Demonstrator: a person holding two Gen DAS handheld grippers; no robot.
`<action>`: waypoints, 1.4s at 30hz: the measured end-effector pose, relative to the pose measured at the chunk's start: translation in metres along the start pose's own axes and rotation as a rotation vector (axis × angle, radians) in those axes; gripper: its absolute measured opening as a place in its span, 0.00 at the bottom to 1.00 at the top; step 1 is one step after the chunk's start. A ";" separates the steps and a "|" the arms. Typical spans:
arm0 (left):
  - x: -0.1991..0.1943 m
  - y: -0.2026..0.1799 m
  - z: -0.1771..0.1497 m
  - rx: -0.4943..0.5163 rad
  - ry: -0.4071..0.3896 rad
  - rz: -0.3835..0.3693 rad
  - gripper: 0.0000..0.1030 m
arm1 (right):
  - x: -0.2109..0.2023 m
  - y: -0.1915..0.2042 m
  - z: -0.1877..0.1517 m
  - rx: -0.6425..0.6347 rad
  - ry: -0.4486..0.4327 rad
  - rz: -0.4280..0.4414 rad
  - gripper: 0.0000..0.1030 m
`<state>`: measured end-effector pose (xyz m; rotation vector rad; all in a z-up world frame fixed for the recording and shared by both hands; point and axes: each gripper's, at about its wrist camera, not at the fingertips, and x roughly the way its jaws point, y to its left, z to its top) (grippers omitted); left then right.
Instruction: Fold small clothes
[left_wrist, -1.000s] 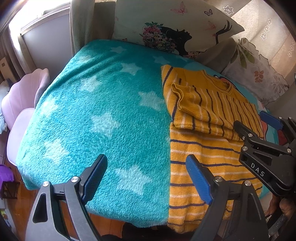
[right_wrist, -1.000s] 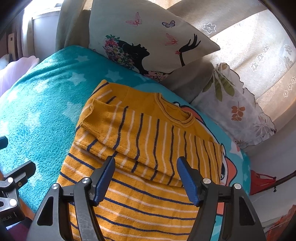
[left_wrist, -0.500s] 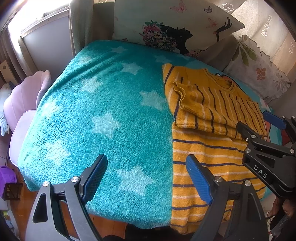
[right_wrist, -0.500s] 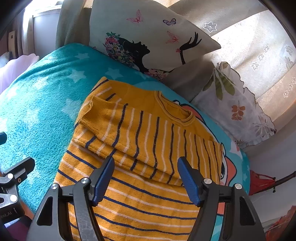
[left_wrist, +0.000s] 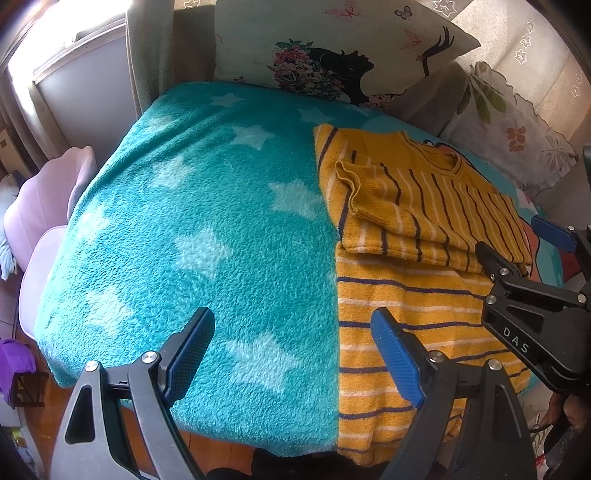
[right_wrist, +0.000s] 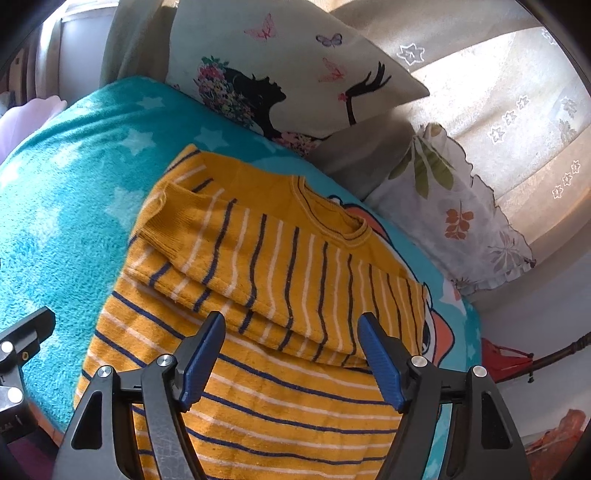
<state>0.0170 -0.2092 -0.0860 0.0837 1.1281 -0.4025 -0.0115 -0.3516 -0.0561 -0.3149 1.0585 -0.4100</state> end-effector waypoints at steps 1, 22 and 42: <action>0.000 0.000 0.000 0.001 0.001 0.000 0.83 | 0.001 0.000 0.000 -0.001 0.004 -0.001 0.75; 0.003 0.005 -0.002 -0.005 0.013 0.003 0.83 | 0.005 0.006 -0.001 -0.015 0.016 0.009 0.76; 0.007 0.000 -0.006 0.004 0.025 -0.002 0.83 | 0.008 0.007 -0.007 -0.012 0.026 0.011 0.76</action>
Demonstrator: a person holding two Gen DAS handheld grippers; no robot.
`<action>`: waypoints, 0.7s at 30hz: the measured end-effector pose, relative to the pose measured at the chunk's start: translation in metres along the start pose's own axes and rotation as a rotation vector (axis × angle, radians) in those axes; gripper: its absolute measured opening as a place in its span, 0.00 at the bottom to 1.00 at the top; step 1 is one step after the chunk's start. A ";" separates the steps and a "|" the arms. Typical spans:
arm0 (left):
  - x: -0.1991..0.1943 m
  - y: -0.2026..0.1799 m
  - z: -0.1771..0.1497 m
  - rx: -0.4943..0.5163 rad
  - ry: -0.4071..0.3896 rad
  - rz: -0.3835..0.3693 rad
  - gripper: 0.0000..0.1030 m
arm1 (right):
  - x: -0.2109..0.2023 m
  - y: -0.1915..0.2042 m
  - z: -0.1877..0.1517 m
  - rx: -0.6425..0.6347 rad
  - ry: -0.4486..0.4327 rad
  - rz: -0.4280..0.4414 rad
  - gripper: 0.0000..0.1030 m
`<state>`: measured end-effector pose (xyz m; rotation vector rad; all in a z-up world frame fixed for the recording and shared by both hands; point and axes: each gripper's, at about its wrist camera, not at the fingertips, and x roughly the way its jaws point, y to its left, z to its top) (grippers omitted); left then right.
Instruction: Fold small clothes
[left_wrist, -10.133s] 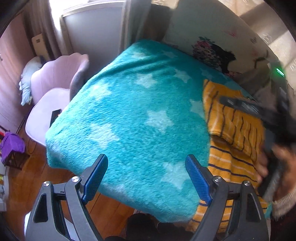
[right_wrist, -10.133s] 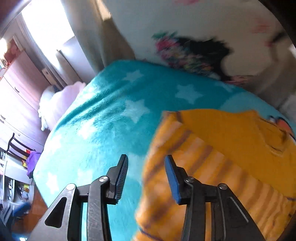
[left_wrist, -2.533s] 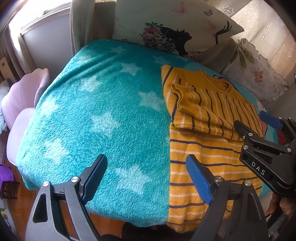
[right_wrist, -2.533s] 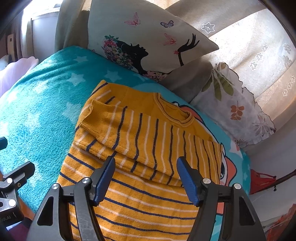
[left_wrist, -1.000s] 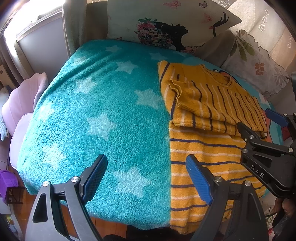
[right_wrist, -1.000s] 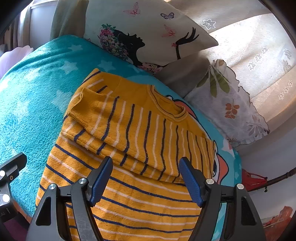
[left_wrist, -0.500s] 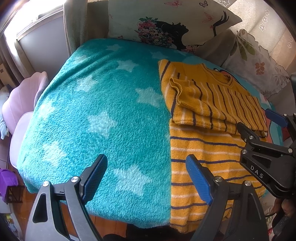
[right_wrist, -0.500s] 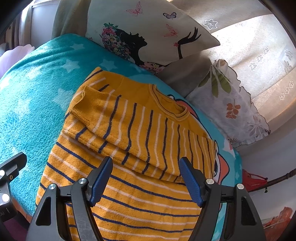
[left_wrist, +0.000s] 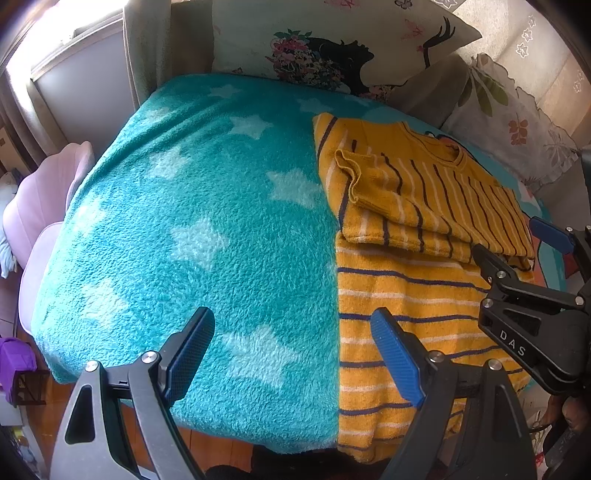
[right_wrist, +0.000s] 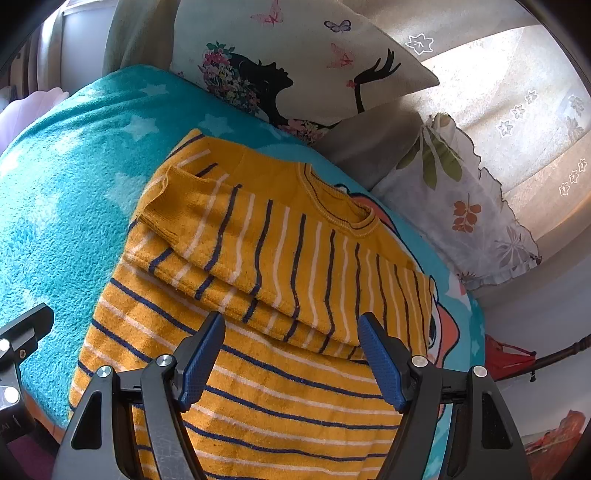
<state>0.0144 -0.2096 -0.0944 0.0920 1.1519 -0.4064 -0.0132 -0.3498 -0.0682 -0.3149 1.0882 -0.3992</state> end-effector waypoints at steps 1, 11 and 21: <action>0.001 -0.001 0.000 0.001 0.002 -0.003 0.83 | 0.001 -0.001 0.000 0.000 0.002 0.000 0.76; 0.003 -0.021 -0.008 0.020 0.002 -0.005 0.83 | 0.008 -0.017 -0.020 0.012 0.036 -0.003 0.76; 0.003 -0.029 -0.030 -0.105 -0.007 0.009 0.83 | 0.030 -0.069 -0.061 0.066 0.049 0.103 0.76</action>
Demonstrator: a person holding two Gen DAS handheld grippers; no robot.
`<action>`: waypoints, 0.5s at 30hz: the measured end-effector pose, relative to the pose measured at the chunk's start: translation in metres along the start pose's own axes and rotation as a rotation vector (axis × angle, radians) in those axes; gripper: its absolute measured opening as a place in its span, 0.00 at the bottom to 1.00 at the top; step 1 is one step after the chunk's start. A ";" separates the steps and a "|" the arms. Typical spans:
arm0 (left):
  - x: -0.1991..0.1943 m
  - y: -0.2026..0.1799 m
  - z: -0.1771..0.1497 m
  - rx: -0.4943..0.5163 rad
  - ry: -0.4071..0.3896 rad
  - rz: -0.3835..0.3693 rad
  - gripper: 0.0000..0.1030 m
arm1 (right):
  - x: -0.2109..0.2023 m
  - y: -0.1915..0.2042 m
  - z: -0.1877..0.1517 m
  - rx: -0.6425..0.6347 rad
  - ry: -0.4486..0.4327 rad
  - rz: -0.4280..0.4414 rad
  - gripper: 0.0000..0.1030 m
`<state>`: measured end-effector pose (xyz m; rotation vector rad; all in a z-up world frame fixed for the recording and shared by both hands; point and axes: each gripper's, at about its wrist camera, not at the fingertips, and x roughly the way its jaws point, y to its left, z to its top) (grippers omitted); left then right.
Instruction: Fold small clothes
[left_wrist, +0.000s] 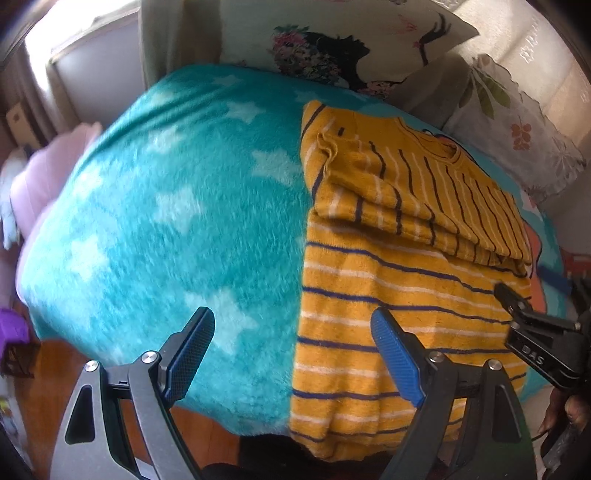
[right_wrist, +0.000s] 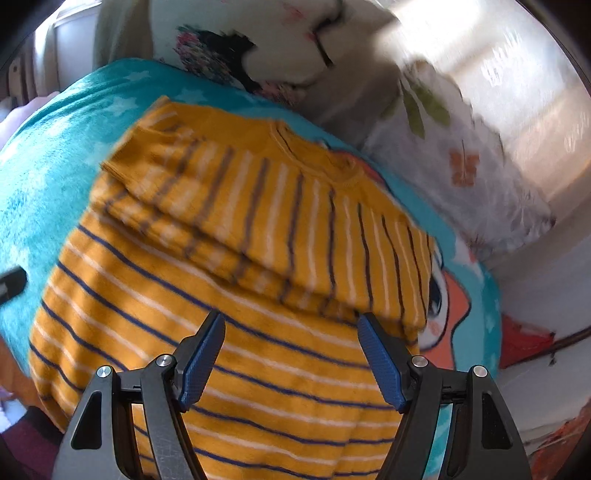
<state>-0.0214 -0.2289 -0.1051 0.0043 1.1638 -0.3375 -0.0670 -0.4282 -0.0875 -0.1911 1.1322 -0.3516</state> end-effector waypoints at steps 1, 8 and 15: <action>0.003 0.002 -0.005 -0.024 0.011 -0.013 0.83 | 0.005 -0.014 -0.010 0.030 0.016 0.026 0.76; 0.030 0.019 -0.038 -0.201 0.096 -0.084 0.83 | 0.032 -0.108 -0.097 0.287 0.103 0.260 0.76; 0.014 0.014 -0.074 -0.187 0.049 -0.099 0.83 | 0.045 -0.150 -0.187 0.414 0.183 0.579 0.76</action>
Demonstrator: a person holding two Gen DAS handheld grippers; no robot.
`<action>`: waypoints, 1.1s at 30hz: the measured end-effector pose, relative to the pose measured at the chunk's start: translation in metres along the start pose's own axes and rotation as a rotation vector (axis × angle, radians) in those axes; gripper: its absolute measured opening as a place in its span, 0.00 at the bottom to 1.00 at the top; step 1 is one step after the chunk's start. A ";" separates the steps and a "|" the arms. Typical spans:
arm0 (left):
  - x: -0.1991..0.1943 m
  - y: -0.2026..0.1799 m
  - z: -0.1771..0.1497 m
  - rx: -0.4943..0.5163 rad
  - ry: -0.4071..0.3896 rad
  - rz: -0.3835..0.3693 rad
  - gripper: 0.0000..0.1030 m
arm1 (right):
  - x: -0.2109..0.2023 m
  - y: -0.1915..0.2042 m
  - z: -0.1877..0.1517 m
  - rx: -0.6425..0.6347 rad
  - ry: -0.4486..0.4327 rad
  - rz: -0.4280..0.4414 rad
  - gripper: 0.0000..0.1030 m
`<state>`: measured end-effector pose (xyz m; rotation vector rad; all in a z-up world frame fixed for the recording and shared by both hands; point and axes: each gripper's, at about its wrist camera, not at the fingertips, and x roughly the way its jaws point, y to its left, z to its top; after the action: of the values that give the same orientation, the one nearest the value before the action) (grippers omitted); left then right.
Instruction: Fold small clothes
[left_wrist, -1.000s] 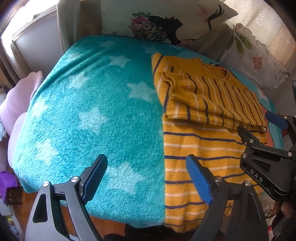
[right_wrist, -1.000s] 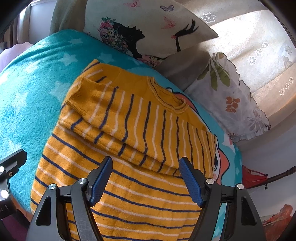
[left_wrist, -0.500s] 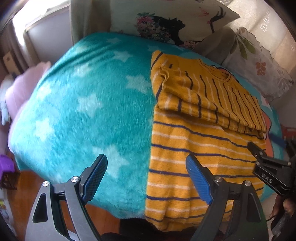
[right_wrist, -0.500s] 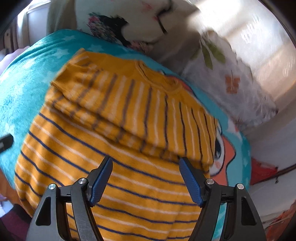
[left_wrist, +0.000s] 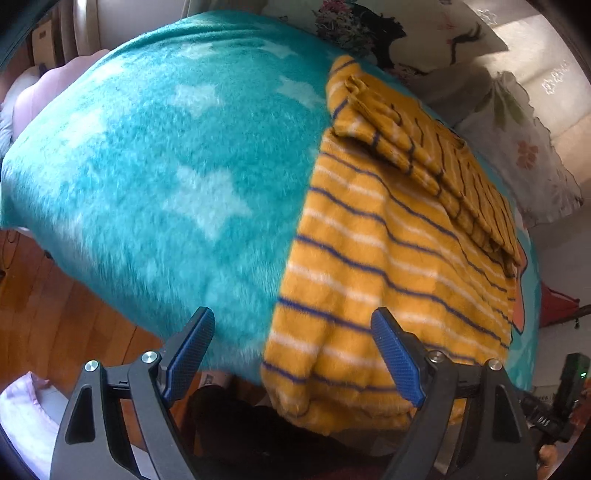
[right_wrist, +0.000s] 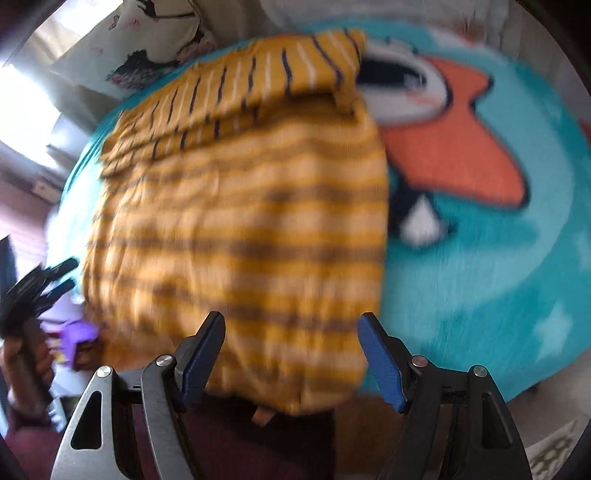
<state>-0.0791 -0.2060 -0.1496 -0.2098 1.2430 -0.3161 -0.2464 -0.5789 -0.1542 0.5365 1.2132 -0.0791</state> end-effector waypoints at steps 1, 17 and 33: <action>0.001 0.000 -0.008 0.003 0.003 -0.013 0.83 | 0.003 -0.004 -0.007 -0.002 0.019 0.020 0.76; 0.050 0.026 -0.075 0.019 0.002 -0.191 0.88 | 0.065 -0.021 -0.048 -0.017 0.081 0.191 0.78; 0.000 0.015 -0.103 -0.018 0.085 -0.357 0.10 | 0.061 -0.019 -0.055 -0.012 0.202 0.481 0.14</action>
<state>-0.1748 -0.1906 -0.1865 -0.4395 1.2911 -0.6270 -0.2785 -0.5579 -0.2296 0.8270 1.2482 0.3992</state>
